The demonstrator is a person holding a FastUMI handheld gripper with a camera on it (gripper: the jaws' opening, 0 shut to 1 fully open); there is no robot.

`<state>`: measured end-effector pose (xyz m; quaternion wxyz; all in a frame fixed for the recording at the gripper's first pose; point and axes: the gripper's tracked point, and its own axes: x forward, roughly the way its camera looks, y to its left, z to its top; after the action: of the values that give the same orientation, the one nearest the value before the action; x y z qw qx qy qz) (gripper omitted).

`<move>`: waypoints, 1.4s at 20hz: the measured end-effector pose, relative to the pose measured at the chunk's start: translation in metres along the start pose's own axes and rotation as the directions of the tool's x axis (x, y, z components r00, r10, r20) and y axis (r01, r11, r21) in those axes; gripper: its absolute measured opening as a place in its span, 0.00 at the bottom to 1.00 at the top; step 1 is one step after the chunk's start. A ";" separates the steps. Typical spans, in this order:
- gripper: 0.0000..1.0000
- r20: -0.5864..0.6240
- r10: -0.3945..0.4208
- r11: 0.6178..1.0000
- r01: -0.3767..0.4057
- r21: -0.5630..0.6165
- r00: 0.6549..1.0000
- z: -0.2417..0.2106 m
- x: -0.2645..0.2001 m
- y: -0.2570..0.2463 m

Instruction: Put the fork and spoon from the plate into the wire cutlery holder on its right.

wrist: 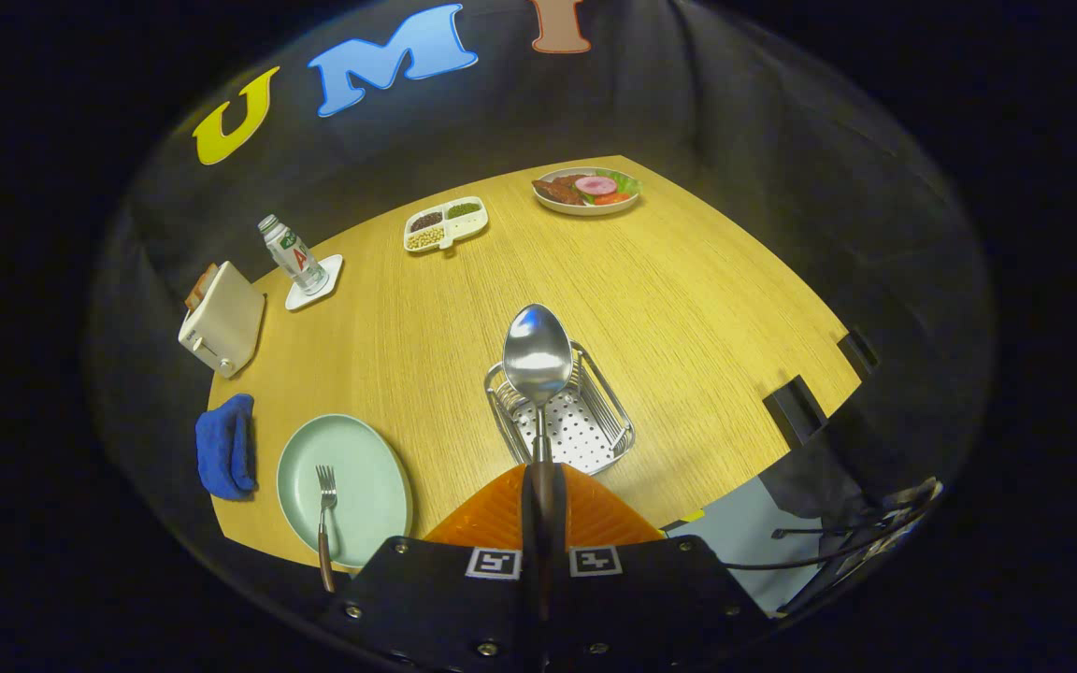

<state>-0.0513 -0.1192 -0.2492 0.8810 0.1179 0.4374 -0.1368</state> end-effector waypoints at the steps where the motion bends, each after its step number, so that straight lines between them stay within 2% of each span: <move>1: 0.05 -0.006 -0.003 1.000 0.003 0.008 1.000 -0.001 -0.002 -0.003; 15: 0.05 -0.137 -0.001 0.999 -0.004 -0.037 0.991 -0.035 0.000 -0.013; 23: 0.07 -0.132 -0.025 0.999 0.020 -0.036 0.991 -0.024 0.002 -0.018; 28: 0.11 -0.060 -0.008 1.000 0.007 -0.017 0.998 -0.002 -0.003 -0.014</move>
<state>-0.0588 -0.1313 -0.2494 0.8678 0.1130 0.4652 -0.1329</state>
